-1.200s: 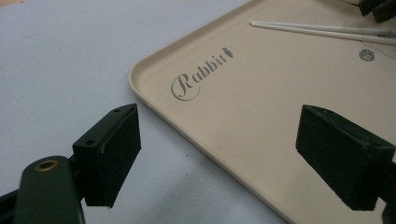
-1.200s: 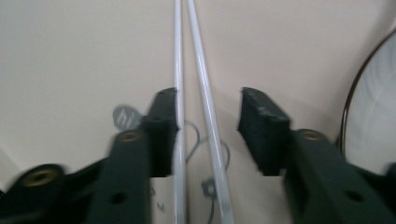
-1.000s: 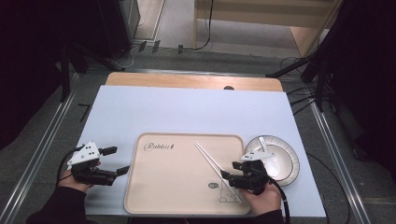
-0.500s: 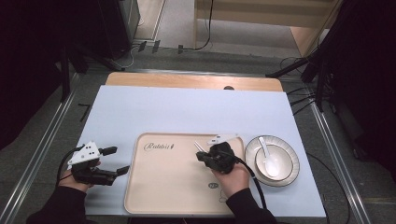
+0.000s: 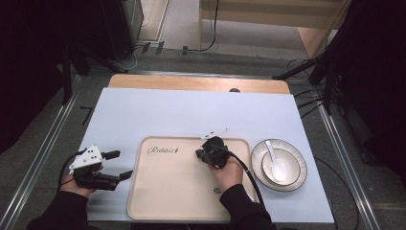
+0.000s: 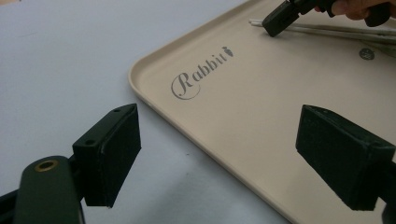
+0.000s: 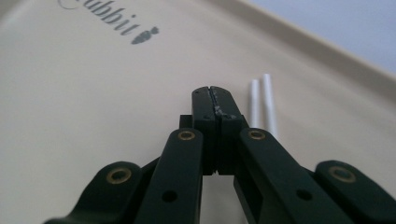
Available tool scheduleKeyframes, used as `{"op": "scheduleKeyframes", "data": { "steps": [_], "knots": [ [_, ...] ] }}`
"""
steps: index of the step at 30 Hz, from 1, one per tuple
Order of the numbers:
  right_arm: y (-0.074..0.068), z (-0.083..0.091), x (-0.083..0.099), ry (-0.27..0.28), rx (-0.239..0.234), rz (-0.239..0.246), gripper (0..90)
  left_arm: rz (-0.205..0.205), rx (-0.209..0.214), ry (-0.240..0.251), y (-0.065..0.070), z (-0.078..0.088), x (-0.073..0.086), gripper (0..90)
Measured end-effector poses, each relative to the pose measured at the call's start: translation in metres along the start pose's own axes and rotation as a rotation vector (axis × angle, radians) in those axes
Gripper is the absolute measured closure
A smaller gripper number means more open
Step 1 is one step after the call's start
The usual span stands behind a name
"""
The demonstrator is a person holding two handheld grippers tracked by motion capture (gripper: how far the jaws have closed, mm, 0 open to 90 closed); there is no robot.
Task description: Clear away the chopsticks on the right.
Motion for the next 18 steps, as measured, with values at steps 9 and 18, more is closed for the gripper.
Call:
{"op": "scheduleKeyframes", "data": {
  "steps": [9,18],
  "knots": [
    [0.026,0.012,0.008,0.025,0.026,-0.098,90.0,-0.001,0.0,-0.005,0.0,0.0,0.0,14.6],
    [0.049,0.027,0.018,0.037,0.097,-0.185,90.0,-0.001,-0.001,-0.006,0.0,-0.001,0.0,14.7]
  ]
}}
Point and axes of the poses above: each handheld gripper's, and its own axes: z roughly backward along the jaws, x roughly out of its underside, y roughly to its right, the point moved 6 cm from there along -z, roughly forward along the jaws, and after that the axes turned 5 degrees about -z, right-handed, at the moved point
